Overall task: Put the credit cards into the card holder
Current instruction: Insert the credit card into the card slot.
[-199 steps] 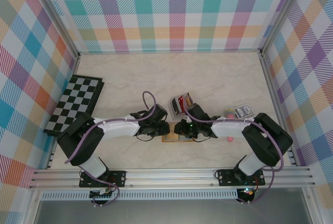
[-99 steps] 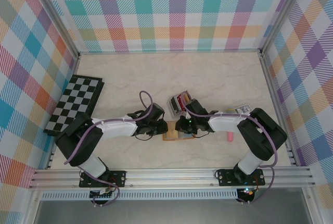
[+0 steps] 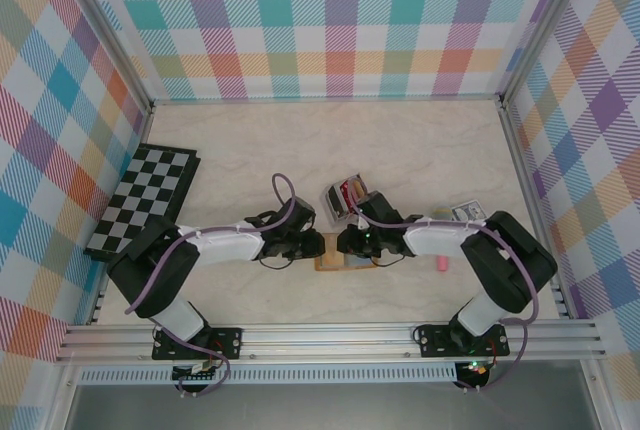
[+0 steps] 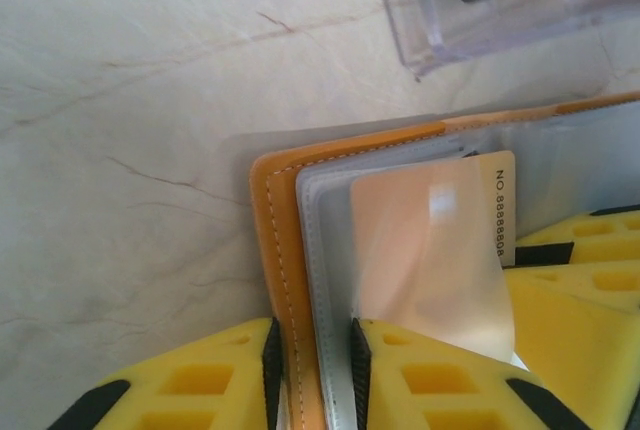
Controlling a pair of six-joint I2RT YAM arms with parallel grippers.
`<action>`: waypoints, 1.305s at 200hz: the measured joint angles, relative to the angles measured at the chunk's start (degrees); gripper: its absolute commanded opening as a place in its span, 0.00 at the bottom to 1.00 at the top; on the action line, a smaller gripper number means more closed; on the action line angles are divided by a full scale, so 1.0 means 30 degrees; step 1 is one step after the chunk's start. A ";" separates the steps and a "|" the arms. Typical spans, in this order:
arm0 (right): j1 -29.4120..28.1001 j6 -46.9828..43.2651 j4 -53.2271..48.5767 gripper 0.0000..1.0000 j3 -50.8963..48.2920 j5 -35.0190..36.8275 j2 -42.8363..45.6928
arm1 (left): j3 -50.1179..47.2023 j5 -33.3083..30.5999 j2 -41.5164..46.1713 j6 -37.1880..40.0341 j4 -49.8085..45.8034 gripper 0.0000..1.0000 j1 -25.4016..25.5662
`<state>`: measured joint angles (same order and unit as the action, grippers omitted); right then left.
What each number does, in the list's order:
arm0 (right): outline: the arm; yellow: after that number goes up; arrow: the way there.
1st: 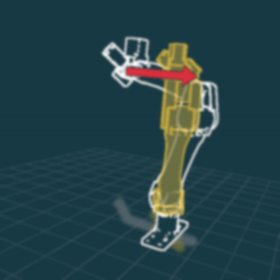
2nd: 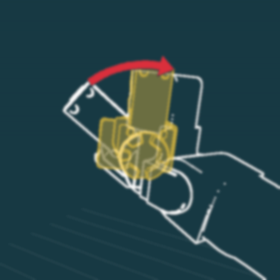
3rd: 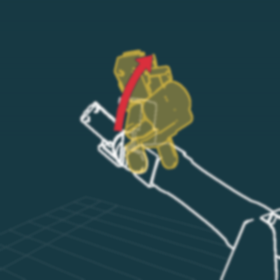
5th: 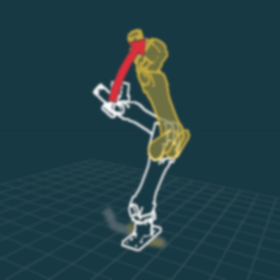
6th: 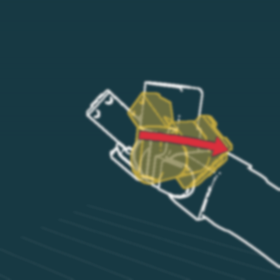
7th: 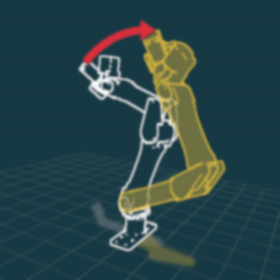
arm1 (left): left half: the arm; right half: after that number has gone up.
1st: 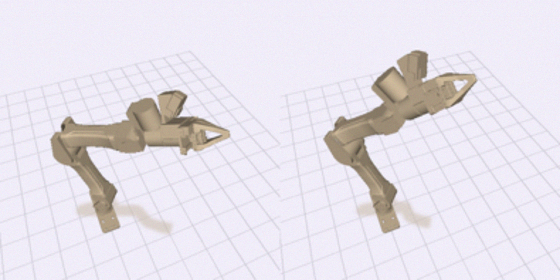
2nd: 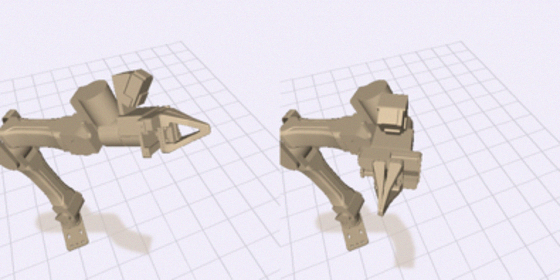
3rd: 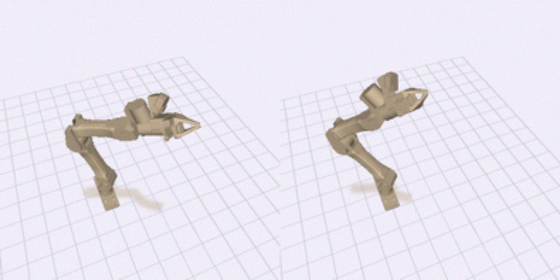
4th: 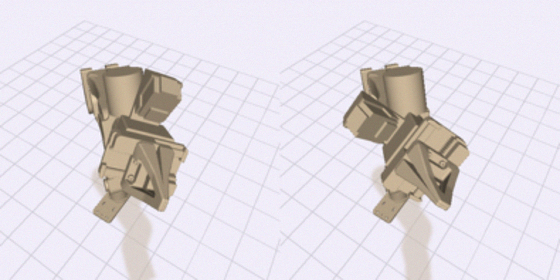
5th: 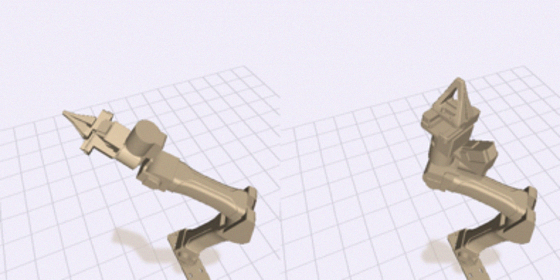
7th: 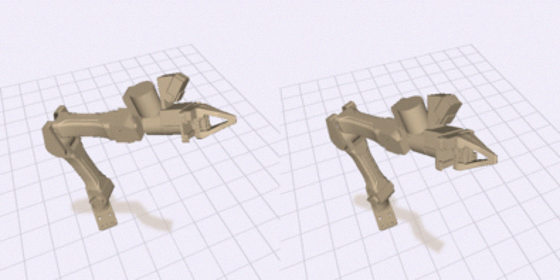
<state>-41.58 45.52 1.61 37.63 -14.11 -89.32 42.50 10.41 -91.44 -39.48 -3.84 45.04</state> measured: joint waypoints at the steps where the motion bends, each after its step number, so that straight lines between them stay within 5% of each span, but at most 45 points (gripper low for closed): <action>1: -0.0007 0.0007 -0.0007 0.25 -0.0007 0.0022 0.0036 | 0.0000 0.0029 0.0000 0.0036 0.0000 0.34 0.0000; 64: 0.0262 0.0080 -0.3869 0.28 -0.0007 0.3461 0.2601 | -0.0364 -0.0444 0.1151 -0.0299 -0.0175 0.54 -0.0597; 201: 0.0277 -0.0328 -0.2404 0.11 0.1625 0.0124 -0.1020 | -0.0219 0.1377 -0.0255 -0.2397 0.0889 0.41 -0.1297; 231: 0.0015 -0.0328 -0.1559 0.12 0.1625 -0.0634 -0.1093 | -0.0160 0.1800 -0.0466 -0.2484 0.0882 0.39 -0.1472; 261: -0.0022 -0.0372 -0.1938 0.24 0.1734 -0.0408 -0.0969 | -0.0080 0.2047 -0.0554 -0.2477 0.1005 0.38 -0.1530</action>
<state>-41.65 44.40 -4.21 42.83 -15.33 -92.23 42.26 16.56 -93.10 -46.92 -0.82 40.45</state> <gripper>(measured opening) 0.193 0.386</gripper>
